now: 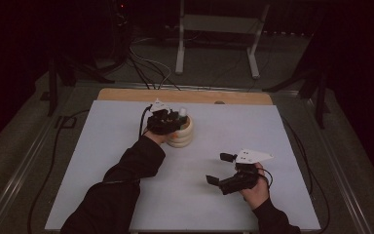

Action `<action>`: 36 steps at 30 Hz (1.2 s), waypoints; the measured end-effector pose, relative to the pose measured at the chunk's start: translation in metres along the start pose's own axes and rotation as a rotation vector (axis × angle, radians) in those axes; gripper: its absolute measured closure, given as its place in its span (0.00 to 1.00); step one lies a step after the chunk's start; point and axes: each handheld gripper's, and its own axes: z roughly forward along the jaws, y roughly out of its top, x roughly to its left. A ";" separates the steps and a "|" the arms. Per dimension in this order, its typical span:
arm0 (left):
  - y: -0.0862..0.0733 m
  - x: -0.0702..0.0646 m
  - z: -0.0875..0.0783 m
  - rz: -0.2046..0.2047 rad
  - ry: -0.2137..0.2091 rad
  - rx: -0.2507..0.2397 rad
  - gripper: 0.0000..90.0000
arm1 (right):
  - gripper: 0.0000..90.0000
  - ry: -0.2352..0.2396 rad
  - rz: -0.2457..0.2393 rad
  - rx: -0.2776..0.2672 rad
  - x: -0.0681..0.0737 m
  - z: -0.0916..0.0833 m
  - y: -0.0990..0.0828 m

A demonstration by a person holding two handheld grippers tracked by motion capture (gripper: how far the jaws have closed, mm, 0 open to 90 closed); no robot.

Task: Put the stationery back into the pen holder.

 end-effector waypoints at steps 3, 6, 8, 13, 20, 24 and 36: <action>0.005 -0.003 -0.005 0.003 -0.005 0.002 0.30 | 0.00 0.000 0.004 -0.002 0.000 0.000 0.000; 0.009 -0.007 -0.011 0.008 -0.014 0.012 0.20 | 0.00 0.002 0.001 -0.004 0.000 0.000 0.000; 0.009 -0.008 -0.012 0.008 -0.023 0.015 0.17 | 0.00 0.002 0.001 -0.004 0.000 0.000 0.000; 0.013 -0.011 -0.026 0.028 -0.108 0.013 0.04 | 0.00 0.008 0.009 -0.016 -0.002 -0.002 -0.001; 0.020 -0.014 -0.043 0.058 -0.164 0.011 0.01 | 0.00 0.011 0.019 -0.017 -0.006 -0.003 -0.002; 0.022 -0.015 -0.053 0.065 -0.203 -0.005 0.00 | 0.00 0.007 0.019 -0.014 -0.006 -0.004 -0.003; 0.006 -0.008 -0.090 0.071 -0.281 -0.017 0.00 | 0.00 0.010 0.009 -0.014 -0.003 -0.004 -0.002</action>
